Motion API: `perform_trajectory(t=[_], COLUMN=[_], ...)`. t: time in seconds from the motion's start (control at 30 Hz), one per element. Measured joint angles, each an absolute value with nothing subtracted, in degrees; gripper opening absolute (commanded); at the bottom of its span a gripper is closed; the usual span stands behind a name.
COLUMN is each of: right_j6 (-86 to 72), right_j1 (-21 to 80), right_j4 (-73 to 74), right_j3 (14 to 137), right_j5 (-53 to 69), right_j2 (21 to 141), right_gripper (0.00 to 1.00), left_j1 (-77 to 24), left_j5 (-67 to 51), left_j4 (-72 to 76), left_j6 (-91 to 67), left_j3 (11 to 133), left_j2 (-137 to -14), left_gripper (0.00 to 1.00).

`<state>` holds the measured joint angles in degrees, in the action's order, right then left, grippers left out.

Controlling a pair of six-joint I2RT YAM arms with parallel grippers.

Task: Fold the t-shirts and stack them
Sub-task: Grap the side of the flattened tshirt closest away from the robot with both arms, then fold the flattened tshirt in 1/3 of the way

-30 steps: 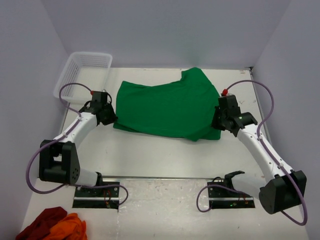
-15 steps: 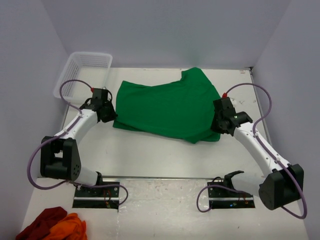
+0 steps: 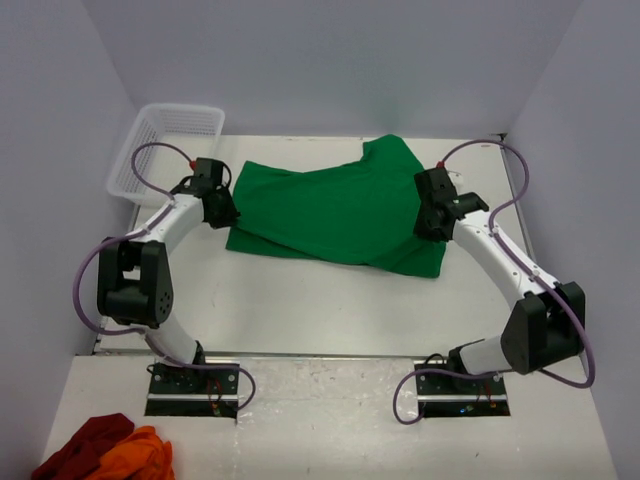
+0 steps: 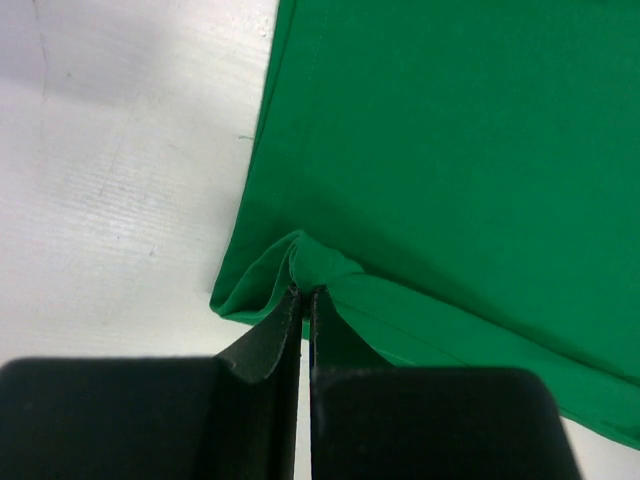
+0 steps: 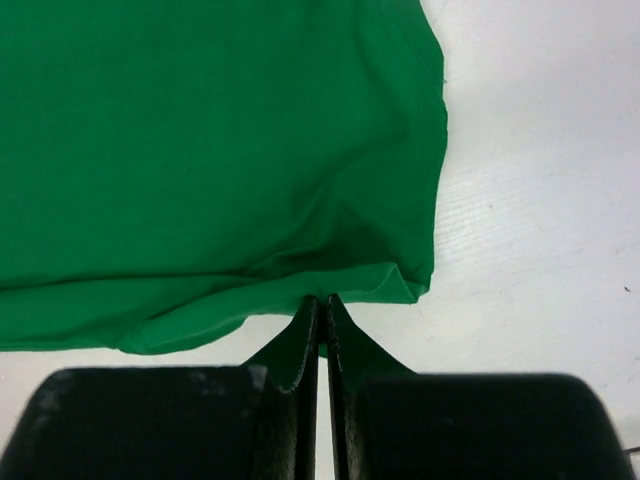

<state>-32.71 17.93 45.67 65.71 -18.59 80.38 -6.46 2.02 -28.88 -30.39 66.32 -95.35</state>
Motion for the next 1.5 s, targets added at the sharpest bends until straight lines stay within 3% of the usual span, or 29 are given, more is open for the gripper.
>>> perform_trajectory(t=[1.5], right_j6=[-25.3], right_j1=[8.9], right_j4=[43.5], right_j3=[82.3], right_j5=[-14.8], right_j2=[100.5], right_gripper=[0.0], left_j1=[-6.5], left_j5=[5.2], left_j4=[-31.3], left_j6=[-30.4], left_j3=[72.6], left_j2=[-103.5], left_gripper=[0.0])
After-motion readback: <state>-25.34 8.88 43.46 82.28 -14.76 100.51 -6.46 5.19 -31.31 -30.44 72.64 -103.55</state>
